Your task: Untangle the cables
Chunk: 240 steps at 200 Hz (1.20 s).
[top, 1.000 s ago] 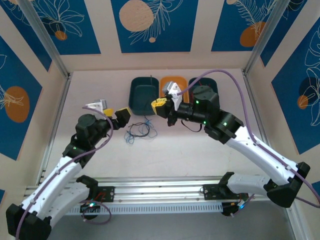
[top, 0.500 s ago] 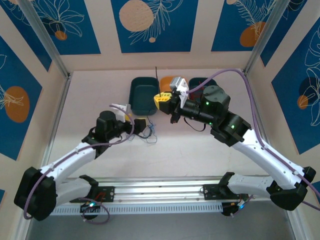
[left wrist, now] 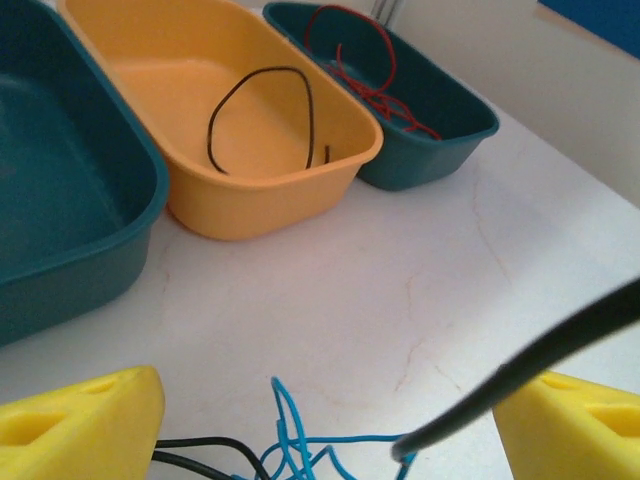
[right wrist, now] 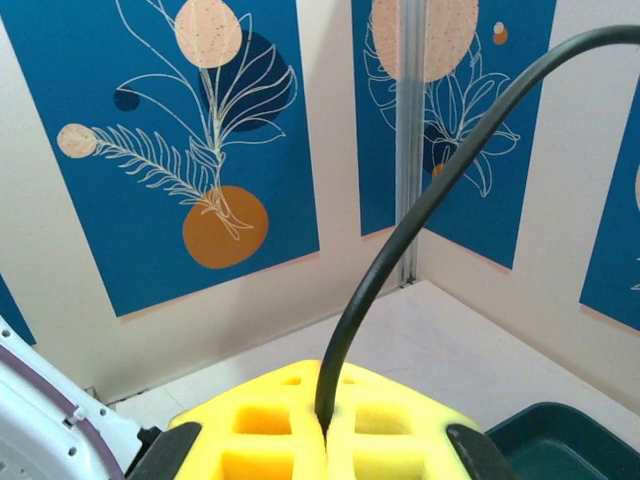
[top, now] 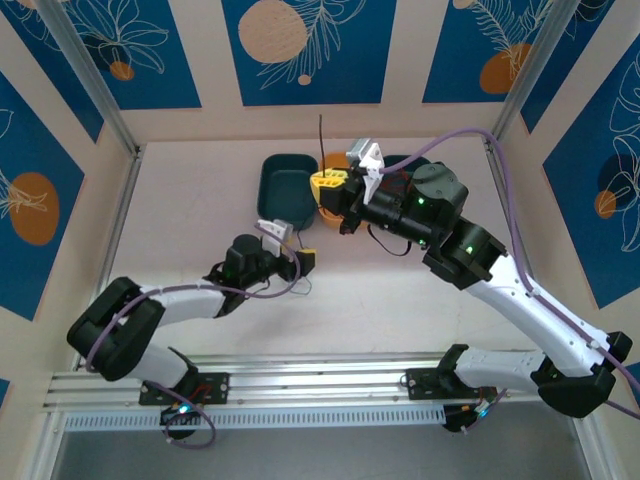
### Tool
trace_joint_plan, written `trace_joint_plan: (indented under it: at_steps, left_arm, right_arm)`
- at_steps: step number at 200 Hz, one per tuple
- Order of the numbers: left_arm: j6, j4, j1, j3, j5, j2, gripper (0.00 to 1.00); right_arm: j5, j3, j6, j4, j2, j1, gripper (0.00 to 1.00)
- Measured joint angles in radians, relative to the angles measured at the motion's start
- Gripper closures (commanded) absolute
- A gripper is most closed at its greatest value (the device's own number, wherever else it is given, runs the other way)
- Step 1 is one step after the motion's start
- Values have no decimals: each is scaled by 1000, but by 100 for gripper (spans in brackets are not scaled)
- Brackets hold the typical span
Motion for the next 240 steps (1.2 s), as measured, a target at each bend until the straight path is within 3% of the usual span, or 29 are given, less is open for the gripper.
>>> trace_joint_plan:
  at_steps: [53,97,126,161,186,240]
  left_arm:
    - [-15,47,-5,-6,-32,123,41]
    - [-47,79,-6,-53,-29,158,42]
    - [-60,82,-6,-70,-29,158,70]
    - [-78,97,-7,-71,-29,158,83]
    - [-82,101,-7,-71,-30,158,100]
    - [-83,100,-7,-71,-33,158,99]
  right_arm:
    - [41,72,-5,-29,8,0,100]
    - [95,169,-44,-57,37,0,100]
    - [136,211,-68,-71,53,-6,100]
    - [155,221,-76,-81,53,-19,100]
    - [171,249,-80,-109,60,-25,100]
    - [208,319,-121,-144,50,-36,100]
